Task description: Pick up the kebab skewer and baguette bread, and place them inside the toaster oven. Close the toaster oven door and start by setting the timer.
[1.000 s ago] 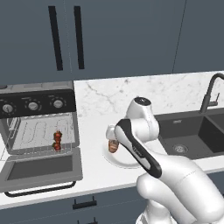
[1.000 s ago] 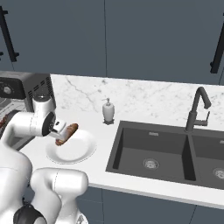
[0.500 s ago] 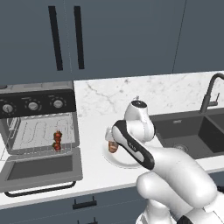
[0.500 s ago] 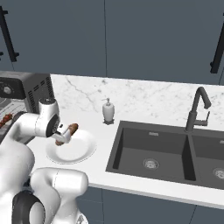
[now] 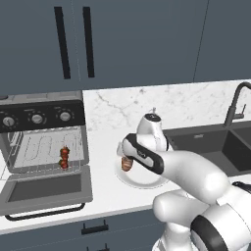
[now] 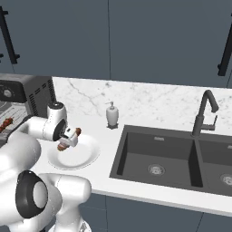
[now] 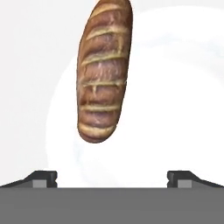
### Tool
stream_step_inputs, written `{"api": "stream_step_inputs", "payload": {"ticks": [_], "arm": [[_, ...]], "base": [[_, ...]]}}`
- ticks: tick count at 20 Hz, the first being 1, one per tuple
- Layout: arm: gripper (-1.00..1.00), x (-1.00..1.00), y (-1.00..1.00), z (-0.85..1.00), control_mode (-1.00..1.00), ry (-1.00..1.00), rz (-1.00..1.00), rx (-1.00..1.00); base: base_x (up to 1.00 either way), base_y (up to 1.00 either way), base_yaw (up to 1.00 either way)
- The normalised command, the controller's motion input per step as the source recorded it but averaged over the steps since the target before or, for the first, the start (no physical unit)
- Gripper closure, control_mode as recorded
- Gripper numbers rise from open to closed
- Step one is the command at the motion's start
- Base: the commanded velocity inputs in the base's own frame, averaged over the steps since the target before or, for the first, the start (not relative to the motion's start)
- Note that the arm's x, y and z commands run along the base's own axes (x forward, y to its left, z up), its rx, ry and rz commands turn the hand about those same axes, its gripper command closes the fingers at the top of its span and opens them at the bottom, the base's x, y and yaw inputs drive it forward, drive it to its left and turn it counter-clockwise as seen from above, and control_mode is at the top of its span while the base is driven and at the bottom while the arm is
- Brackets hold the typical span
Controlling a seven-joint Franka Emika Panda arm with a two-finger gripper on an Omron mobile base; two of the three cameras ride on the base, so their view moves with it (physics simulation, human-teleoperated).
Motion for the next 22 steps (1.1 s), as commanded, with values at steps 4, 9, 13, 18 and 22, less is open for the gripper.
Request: {"api": "stream_step_inputs", "payload": {"ticks": [4, 9, 13, 18, 22], "arm": [[-1.0, 0.04, 0.01, -0.31, -1.0, 0.02, 0.0, 0.01], [-1.0, 0.0, 0.09, -0.29, -1.0, 0.0, 0.0, 0.01], [-1.0, 0.01, 0.12, -0.18, -1.0, 0.0, 0.0, 0.02], [-1.0, 0.08, 0.06, -0.2, -1.0, 0.0, 0.0, 0.01], [-1.0, 0.36, 0.0, -0.14, -1.0, 0.0, 0.0, 0.0]], "base": [[0.0, 0.0, 0.0], [0.0, 0.0, 0.0], [0.0, 0.0, 0.0], [0.0, 0.0, 0.0], [0.0, 0.0, 0.0]]}}
